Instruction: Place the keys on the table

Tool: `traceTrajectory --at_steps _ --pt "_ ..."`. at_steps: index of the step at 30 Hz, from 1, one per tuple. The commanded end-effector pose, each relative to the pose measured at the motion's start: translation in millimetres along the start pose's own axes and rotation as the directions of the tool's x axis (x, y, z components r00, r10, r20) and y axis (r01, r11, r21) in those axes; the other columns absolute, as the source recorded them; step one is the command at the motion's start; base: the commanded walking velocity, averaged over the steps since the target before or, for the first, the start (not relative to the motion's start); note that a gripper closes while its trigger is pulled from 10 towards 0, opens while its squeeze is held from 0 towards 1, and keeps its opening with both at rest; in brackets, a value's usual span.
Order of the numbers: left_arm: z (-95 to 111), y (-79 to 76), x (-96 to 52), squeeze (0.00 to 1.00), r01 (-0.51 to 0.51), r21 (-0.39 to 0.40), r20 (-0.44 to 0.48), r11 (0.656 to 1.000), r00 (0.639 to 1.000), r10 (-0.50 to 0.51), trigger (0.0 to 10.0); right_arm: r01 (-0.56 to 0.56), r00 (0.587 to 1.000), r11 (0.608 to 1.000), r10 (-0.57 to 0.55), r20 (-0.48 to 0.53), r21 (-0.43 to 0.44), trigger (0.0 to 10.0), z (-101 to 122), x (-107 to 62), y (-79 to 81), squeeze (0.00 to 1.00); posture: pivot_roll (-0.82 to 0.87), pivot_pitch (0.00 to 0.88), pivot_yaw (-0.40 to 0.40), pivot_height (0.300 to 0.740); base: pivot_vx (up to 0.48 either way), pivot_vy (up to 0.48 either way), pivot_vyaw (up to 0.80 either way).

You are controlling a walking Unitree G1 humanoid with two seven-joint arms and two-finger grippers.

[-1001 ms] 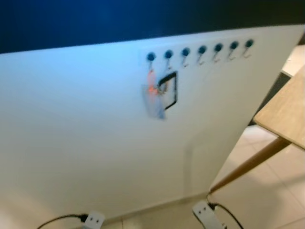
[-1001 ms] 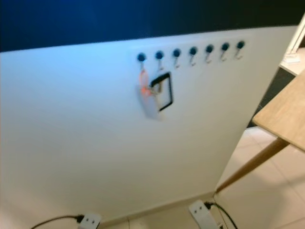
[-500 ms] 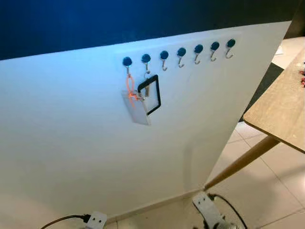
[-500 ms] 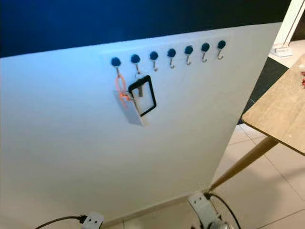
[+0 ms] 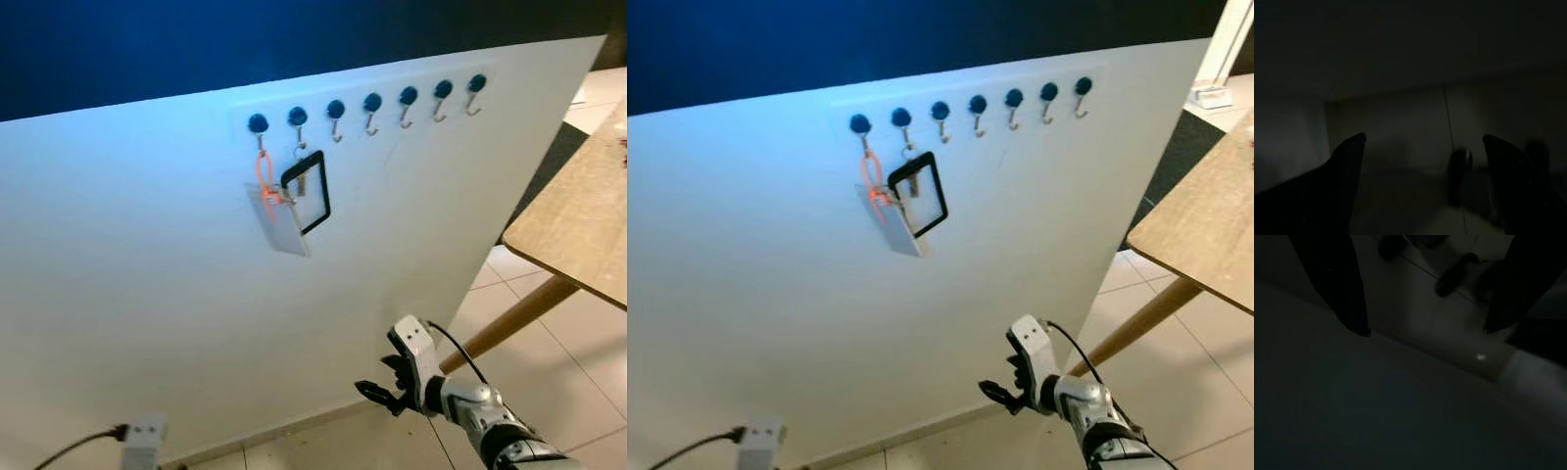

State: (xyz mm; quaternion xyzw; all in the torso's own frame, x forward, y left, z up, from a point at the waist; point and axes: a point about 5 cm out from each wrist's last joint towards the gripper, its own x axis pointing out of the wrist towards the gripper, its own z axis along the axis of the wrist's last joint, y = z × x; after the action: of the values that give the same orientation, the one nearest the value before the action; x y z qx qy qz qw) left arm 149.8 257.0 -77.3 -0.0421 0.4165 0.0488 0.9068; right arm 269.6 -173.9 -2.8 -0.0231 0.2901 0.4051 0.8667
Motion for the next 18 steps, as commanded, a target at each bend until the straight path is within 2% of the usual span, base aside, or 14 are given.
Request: traceTrajectory --at_steps 1,4,5,6,8,10,11,13,15,17,18 --pt "17 15.8 -3.0 0.00 0.014 -0.036 0.096 0.999 0.995 -0.010 10.0 -0.151 0.988 0.988 0.151 0.009 -0.028 10.0 10 5.2 8.9 0.00 -0.06 0.035 0.027 0.740 0.000 0.000 0.00" --pt "34 25.4 -6.7 0.00 0.074 -0.039 0.192 0.996 0.979 -0.065 10.0 -0.348 0.936 0.935 0.351 0.032 -0.074 10.0 29 6.7 19.0 0.00 -0.05 0.037 0.023 0.740 0.000 0.000 0.00" --pt "37 25.5 -7.4 0.00 0.099 -0.040 0.220 0.994 0.972 -0.088 10.0 -0.415 0.903 0.903 0.424 0.070 -0.112 10.0 44 4.6 22.4 0.00 -0.05 0.037 0.023 0.740 0.000 0.000 0.00" --pt "37 25.5 -7.4 0.00 0.099 -0.040 0.220 0.994 0.972 -0.088 10.0 -0.415 0.903 0.903 0.424 0.070 -0.112 10.0 44 4.6 22.4 0.00 -0.05 0.037 0.023 0.740 0.000 0.000 0.00" --pt "39 23.2 -7.5 0.00 0.127 -0.059 0.247 0.990 0.963 -0.109 10.0 -0.474 0.859 0.864 0.496 0.127 -0.168 10.0 66 -0.1 26.5 0.00 -0.04 0.036 0.023 0.740 0.000 0.000 0.00" --pt "39 22.3 -7.4 0.00 0.133 -0.067 0.252 0.989 0.961 -0.112 10.0 -0.483 0.848 0.857 0.509 0.146 -0.181 10.0 72 -1.6 27.5 0.00 -0.04 0.036 0.023 0.740 0.000 0.000 0.00" --pt "31 11.5 -4.3 0.00 0.142 -0.069 0.217 0.987 0.968 -0.124 10.0 -0.495 0.787 0.828 0.555 0.267 -0.262 10.0 108 -11.8 33.9 0.00 -0.04 0.036 0.026 0.740 0.000 0.000 0.00" --pt "23 3.7 -2.4 0.00 0.146 -0.058 0.177 0.988 0.975 -0.133 10.0 -0.494 0.744 0.810 0.582 0.330 -0.315 10.0 129 -19.7 39.3 0.00 -0.04 0.036 0.026 0.740 0.000 0.000 0.00" --pt "13 -4.3 -1.4 0.00 0.157 -0.072 0.134 0.985 0.980 -0.146 10.0 -0.476 0.719 0.807 0.586 0.374 -0.350 10.0 143 -27.4 40.3 0.00 -0.05 0.034 0.030 0.740 0.000 0.000 0.00" --pt "11 -6.2 -1.3 0.00 0.160 -0.077 0.125 0.984 0.981 -0.150 10.0 -0.471 0.713 0.806 0.587 0.384 -0.358 10.0 146 -29.4 40.4 0.00 -0.05 0.034 0.030 0.740 0.000 0.000 0.00" --pt "-3 -16.3 -1.2 0.00 0.170 -0.054 0.059 0.984 0.984 -0.167 10.0 -0.411 0.699 0.824 0.560 0.445 -0.390 10.0 161 -42.3 36.1 0.00 -0.06 0.034 0.037 0.740 0.000 0.000 0.00"
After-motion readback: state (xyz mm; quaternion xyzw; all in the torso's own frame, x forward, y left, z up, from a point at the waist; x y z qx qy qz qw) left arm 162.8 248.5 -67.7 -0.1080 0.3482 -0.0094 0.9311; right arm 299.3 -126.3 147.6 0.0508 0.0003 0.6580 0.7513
